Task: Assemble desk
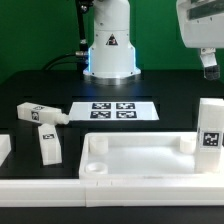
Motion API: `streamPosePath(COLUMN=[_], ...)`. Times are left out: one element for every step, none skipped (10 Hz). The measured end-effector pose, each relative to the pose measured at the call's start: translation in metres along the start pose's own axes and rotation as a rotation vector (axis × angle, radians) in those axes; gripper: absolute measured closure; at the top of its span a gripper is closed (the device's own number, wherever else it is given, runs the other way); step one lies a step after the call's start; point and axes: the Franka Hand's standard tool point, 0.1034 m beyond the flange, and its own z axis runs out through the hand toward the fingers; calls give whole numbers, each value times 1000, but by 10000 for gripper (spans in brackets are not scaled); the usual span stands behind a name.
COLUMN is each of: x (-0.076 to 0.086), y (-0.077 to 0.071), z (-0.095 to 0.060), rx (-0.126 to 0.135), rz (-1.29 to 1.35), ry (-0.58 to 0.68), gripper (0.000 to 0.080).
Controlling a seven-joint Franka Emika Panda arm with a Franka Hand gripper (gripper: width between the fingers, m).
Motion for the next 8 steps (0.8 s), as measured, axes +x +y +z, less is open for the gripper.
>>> streamPosePath(x=[0, -1, -4, -8, -12, -17, -15, -14], y=[0, 1, 9, 22, 33, 39, 37, 38], z=[0, 0, 1, 2, 3, 4, 4, 5], rx=[0, 2, 16, 10, -7, -18, -17, -18], rz=[-2, -47, -107, -127, -226, -321, -393, -446], ry=[0, 1, 5, 5, 7, 14, 15, 16], gripper=[151, 151, 151, 151, 151, 151, 151, 151])
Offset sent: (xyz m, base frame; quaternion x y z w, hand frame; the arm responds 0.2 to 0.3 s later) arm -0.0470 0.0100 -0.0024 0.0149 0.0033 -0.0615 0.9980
